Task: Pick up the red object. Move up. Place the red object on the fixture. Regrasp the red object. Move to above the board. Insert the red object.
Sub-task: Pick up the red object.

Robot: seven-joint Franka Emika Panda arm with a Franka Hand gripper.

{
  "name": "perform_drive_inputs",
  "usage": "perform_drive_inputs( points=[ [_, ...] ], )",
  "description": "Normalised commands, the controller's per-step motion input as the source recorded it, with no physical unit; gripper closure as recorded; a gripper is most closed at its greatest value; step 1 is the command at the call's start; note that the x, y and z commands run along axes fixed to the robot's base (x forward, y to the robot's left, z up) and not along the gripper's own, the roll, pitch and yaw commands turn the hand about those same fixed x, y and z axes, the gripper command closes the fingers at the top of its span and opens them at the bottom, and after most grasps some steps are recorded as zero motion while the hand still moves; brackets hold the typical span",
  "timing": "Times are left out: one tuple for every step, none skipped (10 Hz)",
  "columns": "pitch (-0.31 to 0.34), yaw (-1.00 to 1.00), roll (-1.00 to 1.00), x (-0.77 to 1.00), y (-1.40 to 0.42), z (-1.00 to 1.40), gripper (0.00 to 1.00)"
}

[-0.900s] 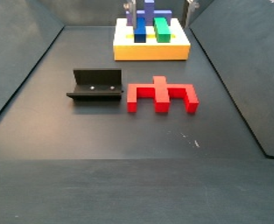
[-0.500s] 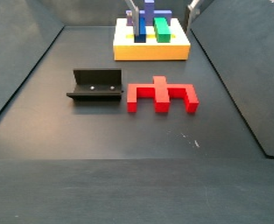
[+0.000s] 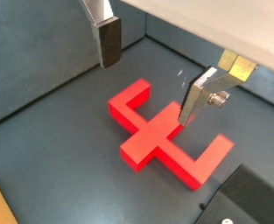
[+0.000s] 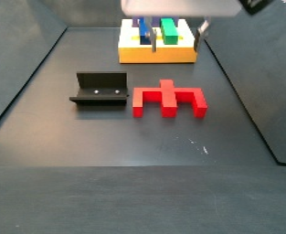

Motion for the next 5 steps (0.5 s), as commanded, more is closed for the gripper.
perform_drive_inputs(
  points=[
    [0.000,0.00,0.07,0.17,-0.15,-1.00,0.00],
    [0.000,0.00,0.07,0.27,-0.16,-1.00,0.00],
    [0.000,0.03,0.02,0.22,-0.10,-1.00,0.00],
    [0.000,0.03,0.01,0.15,-0.04,-0.95,0.00],
    [0.000,0.02,0.01,0.06,0.00,-0.87,0.00]
  ],
)
